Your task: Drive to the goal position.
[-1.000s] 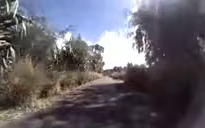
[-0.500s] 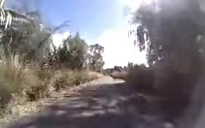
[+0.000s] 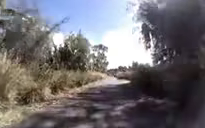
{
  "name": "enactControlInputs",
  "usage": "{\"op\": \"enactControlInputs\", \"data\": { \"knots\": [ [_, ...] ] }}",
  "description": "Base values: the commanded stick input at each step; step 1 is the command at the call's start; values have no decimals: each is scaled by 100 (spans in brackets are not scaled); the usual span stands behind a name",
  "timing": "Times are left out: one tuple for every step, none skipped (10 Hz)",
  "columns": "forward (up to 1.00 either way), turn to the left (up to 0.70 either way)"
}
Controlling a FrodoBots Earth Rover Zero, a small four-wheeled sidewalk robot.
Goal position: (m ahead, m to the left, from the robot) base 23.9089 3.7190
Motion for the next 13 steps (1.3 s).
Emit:
{"op": "enactControlInputs", "data": {
  "knots": [
    [85,0],
    [85,0],
    [85,0],
    [85,0],
    [85,0],
    [85,0],
    [85,0],
    [85,0],
    [85,0],
    [85,0],
    [85,0],
    [85,0],
    [85,0]
  ]
}}
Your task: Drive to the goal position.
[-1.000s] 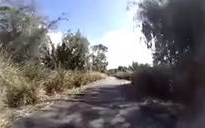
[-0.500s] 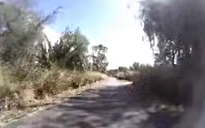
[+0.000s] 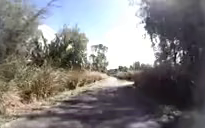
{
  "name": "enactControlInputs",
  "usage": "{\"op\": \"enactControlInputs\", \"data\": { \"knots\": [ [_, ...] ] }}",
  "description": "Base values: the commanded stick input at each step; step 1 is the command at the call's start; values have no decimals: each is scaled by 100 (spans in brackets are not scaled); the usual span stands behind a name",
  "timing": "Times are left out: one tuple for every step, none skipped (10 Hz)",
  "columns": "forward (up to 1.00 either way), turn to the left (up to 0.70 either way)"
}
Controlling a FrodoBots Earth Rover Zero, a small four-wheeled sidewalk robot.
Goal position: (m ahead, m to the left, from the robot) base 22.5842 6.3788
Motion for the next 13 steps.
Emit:
{"op": "enactControlInputs", "data": {
  "knots": [
    [85,0],
    [85,0],
    [85,0],
    [85,0],
    [85,0],
    [85,0],
    [85,0],
    [85,0],
    [85,0],
    [85,0],
    [85,0],
    [85,0],
    [85,0]
  ]
}}
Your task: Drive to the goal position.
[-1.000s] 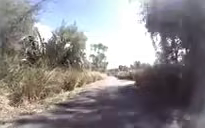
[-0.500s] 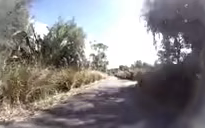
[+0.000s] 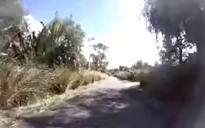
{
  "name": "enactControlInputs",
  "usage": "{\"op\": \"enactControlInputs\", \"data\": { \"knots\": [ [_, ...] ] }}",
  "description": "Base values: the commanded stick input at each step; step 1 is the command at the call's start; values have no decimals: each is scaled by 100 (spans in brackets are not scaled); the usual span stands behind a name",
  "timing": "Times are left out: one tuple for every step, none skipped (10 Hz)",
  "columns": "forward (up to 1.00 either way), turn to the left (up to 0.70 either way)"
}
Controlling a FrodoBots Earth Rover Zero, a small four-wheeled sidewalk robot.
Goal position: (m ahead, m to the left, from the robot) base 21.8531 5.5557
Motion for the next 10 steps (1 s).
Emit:
{"op": "enactControlInputs", "data": {
  "knots": [
    [85,0],
    [85,-34],
    [85,-34],
    [85,-34],
    [85,0],
    [85,0],
    [85,0],
    [85,0],
    [85,0],
    [85,0]
  ]
}}
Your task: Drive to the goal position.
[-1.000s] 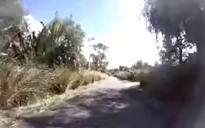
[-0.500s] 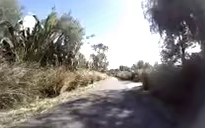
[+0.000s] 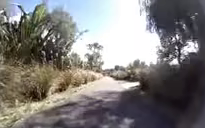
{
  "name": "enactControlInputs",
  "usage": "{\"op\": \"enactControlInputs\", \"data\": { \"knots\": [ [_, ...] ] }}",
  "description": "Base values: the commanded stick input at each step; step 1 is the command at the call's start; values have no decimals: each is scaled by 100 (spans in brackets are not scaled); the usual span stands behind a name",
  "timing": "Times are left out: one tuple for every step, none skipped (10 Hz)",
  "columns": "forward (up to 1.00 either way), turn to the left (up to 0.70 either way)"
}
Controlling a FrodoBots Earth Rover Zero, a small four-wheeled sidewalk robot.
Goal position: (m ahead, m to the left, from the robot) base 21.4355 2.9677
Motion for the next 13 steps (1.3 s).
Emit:
{"op": "enactControlInputs", "data": {
  "knots": [
    [85,0],
    [85,0],
    [85,0],
    [85,0],
    [85,0],
    [85,0],
    [85,0],
    [85,0],
    [85,0],
    [85,0],
    [85,0],
    [85,0],
    [85,0]
  ]
}}
